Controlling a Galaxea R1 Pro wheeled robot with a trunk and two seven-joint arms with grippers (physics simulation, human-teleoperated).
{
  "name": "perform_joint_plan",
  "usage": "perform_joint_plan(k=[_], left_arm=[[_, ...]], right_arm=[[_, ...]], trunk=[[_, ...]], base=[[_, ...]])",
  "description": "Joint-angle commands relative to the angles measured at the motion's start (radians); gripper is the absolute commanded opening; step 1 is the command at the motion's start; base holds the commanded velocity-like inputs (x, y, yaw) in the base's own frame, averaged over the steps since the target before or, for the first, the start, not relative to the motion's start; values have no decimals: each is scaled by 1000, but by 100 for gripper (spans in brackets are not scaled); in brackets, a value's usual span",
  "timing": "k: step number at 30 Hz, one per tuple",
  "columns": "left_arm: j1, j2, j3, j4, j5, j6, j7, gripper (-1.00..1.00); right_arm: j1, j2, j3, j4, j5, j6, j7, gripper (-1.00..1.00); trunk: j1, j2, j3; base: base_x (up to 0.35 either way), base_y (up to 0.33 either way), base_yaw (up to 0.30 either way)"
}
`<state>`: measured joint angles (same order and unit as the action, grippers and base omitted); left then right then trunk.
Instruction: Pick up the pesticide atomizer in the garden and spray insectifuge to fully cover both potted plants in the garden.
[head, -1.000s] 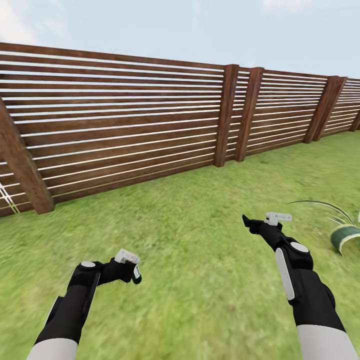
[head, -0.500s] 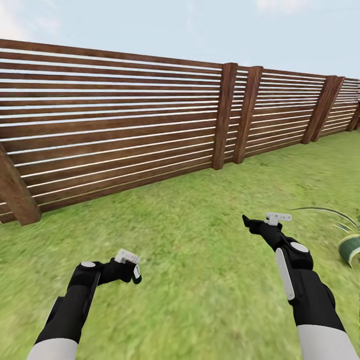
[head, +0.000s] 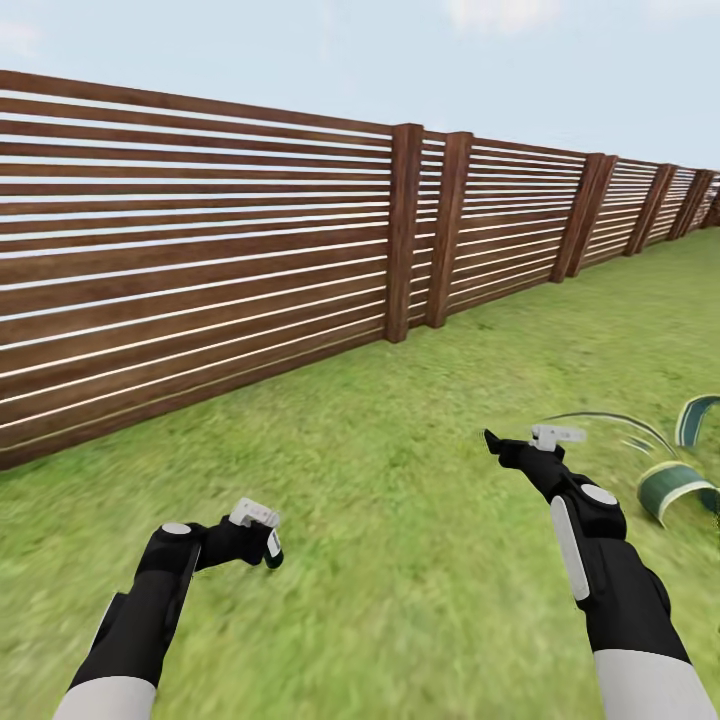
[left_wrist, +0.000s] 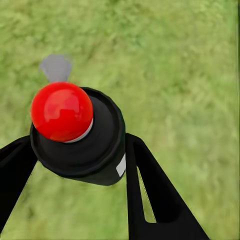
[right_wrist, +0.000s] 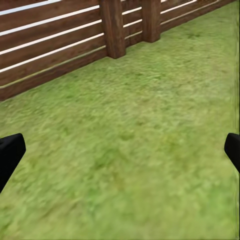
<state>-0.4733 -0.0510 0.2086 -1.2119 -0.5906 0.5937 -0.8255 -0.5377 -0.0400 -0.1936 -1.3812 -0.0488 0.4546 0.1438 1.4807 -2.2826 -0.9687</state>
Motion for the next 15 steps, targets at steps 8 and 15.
perform_joint_plan(k=[8, 15], left_arm=[[-1, -1, 3, -2, -6, 5, -9, -100], [-1, -1, 3, -2, -6, 5, -9, -100]], right_arm=[[-1, 0, -1, -1, -5, 6, 3, 100], [-1, 0, -2, -1, -5, 6, 3, 100]], trunk=[[0, 0, -1], [0, 0, -1]], base=[[348, 0, -254], [347, 0, -42]])
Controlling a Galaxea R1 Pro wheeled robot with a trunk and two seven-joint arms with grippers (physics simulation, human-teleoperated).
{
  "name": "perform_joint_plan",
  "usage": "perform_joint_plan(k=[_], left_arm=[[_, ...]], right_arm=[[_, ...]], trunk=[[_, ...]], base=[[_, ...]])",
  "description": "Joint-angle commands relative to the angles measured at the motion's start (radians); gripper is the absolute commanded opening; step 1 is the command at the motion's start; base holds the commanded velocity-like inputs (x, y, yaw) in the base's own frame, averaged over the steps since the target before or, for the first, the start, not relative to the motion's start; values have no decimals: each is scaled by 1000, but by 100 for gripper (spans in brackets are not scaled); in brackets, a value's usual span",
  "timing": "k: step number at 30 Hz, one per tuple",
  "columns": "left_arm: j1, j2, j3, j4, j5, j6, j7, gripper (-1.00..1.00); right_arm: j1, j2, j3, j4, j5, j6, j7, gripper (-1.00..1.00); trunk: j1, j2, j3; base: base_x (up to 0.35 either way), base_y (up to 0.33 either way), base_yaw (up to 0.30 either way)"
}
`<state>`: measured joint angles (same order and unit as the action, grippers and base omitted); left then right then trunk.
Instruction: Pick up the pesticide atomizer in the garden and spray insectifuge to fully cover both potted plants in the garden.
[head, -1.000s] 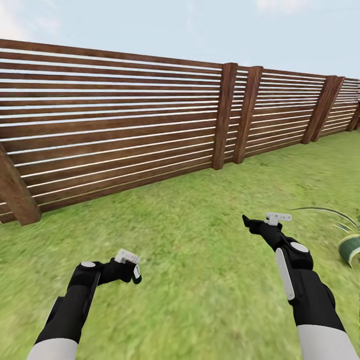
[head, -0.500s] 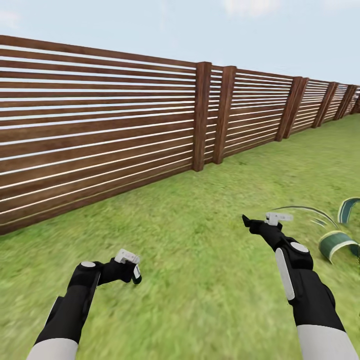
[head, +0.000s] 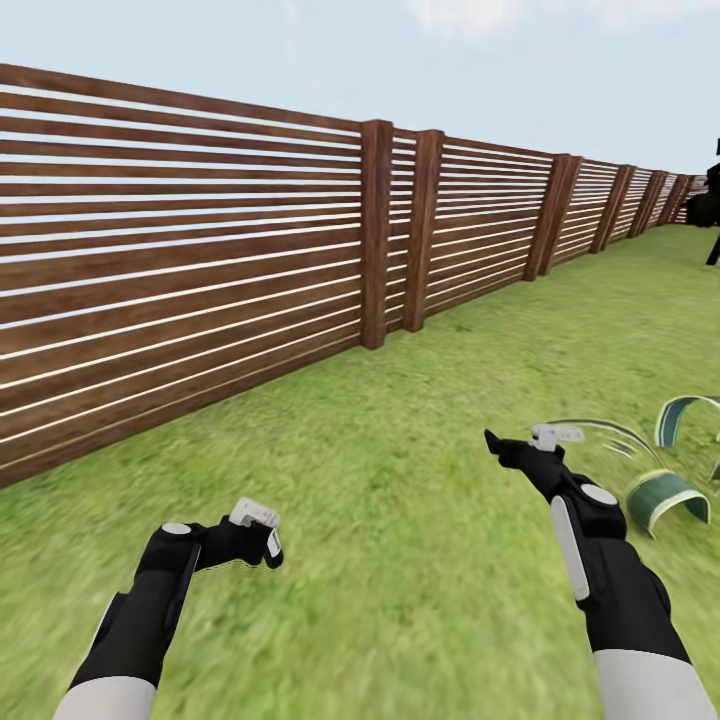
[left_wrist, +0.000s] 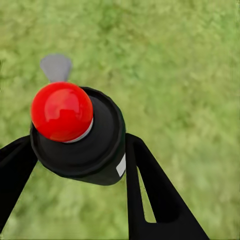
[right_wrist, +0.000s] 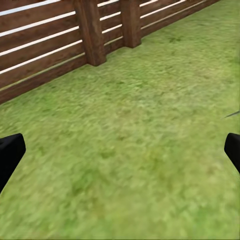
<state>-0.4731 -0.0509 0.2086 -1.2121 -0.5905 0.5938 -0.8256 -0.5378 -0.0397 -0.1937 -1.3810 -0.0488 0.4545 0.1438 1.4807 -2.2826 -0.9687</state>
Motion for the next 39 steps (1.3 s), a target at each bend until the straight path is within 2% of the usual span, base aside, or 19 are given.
perform_joint_plan(k=[1, 25, 39], left_arm=[[-1, -1, 3, -1, -6, 4, -9, -100], [-1, -1, 3, -1, -6, 4, -9, -100], [-1, -1, 3, -1, -6, 4, -9, -100]], right_arm=[[-1, 0, -2, -1, -5, 6, 3, 100], [-1, 0, -1, -1, -4, 6, 3, 100], [-1, 0, -1, -1, -3, 6, 3, 100]], trunk=[[0, 0, -1], [0, 0, -1], [0, 0, -1]], base=[[348, 0, -3], [348, 0, -3], [347, 33, -233]])
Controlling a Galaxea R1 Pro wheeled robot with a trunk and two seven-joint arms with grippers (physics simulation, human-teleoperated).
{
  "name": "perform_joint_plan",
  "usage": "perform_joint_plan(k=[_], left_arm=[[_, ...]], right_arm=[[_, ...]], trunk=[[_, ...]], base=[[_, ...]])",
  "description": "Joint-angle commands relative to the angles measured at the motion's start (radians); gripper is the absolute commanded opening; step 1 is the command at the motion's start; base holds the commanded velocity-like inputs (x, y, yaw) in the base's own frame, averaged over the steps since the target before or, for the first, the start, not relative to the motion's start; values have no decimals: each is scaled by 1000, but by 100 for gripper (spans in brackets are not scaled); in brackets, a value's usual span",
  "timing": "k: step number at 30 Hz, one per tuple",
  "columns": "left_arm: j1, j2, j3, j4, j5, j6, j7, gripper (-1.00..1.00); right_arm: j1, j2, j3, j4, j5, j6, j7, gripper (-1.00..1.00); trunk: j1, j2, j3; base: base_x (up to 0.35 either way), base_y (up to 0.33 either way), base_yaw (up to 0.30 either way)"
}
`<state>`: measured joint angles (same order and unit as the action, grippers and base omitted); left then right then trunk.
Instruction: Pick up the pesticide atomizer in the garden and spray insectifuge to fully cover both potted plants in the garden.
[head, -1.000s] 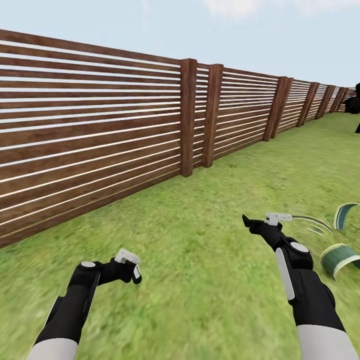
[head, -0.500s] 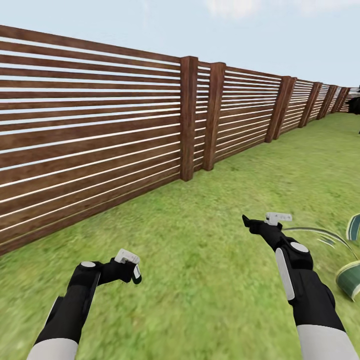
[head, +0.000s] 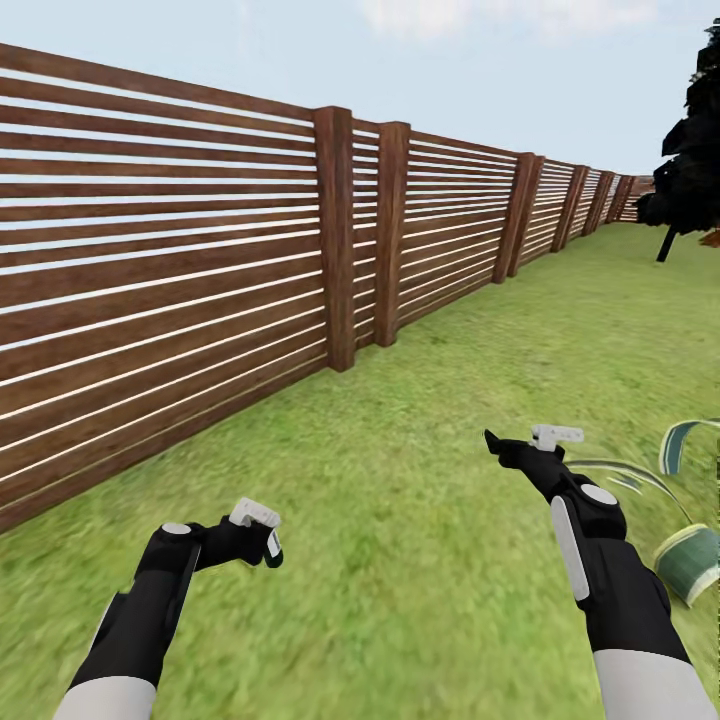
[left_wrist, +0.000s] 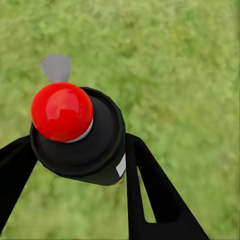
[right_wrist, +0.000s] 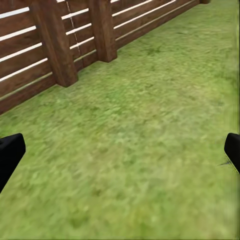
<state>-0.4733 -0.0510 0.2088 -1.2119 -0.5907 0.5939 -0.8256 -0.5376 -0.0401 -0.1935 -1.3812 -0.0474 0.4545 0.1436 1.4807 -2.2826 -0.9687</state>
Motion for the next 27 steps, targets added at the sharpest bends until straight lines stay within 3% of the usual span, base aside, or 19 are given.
perform_joint_plan(k=[1, 27], left_arm=[[-1, -1, 3, -1, -6, 4, -9, -100], [-1, -1, 3, -1, -6, 4, -9, -100]], right_arm=[[-1, 0, -1, -1, -5, 6, 3, 100], [-1, 0, -1, -1, -5, 6, 4, 100]], trunk=[[0, 0, -1], [0, 0, -1]], base=[[347, 98, -267], [347, 100, -260]])
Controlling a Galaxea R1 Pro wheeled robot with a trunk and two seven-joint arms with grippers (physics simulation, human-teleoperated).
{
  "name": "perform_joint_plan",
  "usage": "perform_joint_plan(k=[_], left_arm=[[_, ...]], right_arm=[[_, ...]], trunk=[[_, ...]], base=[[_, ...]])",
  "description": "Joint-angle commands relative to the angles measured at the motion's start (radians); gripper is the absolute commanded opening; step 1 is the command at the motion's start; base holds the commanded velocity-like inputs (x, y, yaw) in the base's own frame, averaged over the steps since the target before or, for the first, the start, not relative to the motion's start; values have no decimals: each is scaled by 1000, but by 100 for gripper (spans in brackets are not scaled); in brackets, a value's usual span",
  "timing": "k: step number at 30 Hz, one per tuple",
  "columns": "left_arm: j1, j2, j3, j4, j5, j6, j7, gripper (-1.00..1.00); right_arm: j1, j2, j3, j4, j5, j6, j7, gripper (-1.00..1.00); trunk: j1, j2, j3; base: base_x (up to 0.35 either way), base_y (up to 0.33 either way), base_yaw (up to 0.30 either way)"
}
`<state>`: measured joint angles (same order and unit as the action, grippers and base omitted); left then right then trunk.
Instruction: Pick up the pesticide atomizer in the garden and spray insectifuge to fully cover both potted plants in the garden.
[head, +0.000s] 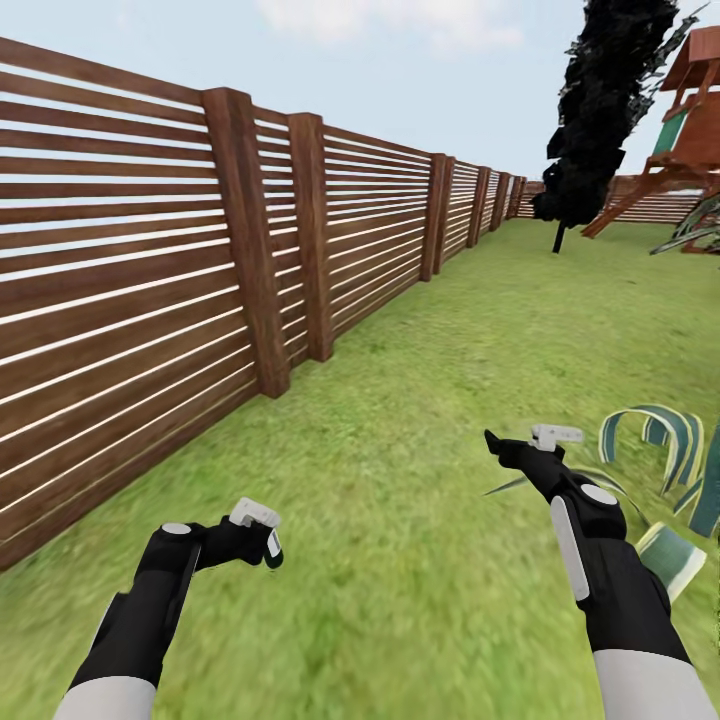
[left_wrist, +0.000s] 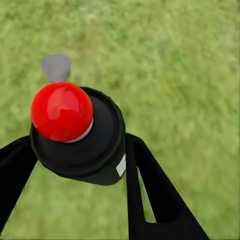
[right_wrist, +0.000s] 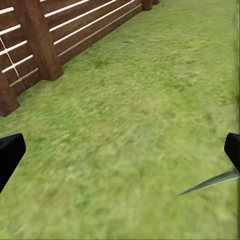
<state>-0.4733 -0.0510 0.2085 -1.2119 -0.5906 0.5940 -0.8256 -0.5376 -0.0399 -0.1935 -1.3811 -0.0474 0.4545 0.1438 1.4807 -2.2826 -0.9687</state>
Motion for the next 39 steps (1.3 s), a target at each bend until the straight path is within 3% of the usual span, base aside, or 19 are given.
perform_joint_plan(k=[1, 11, 39], left_arm=[[-1, -1, 3, -1, -6, 4, -9, -100], [-1, -1, 3, -1, -6, 4, -9, -100], [-1, -1, 3, -1, -6, 4, -9, -100]], right_arm=[[-1, 0, -1, -1, -5, 6, 3, 100], [-1, 0, -1, -1, -5, 6, 3, 100], [-1, 0, -1, -1, -5, 6, 3, 100]], trunk=[[0, 0, -1], [0, 0, -1], [0, 0, -1]], base=[[347, 100, -231], [347, 100, -191], [348, 100, -4]])
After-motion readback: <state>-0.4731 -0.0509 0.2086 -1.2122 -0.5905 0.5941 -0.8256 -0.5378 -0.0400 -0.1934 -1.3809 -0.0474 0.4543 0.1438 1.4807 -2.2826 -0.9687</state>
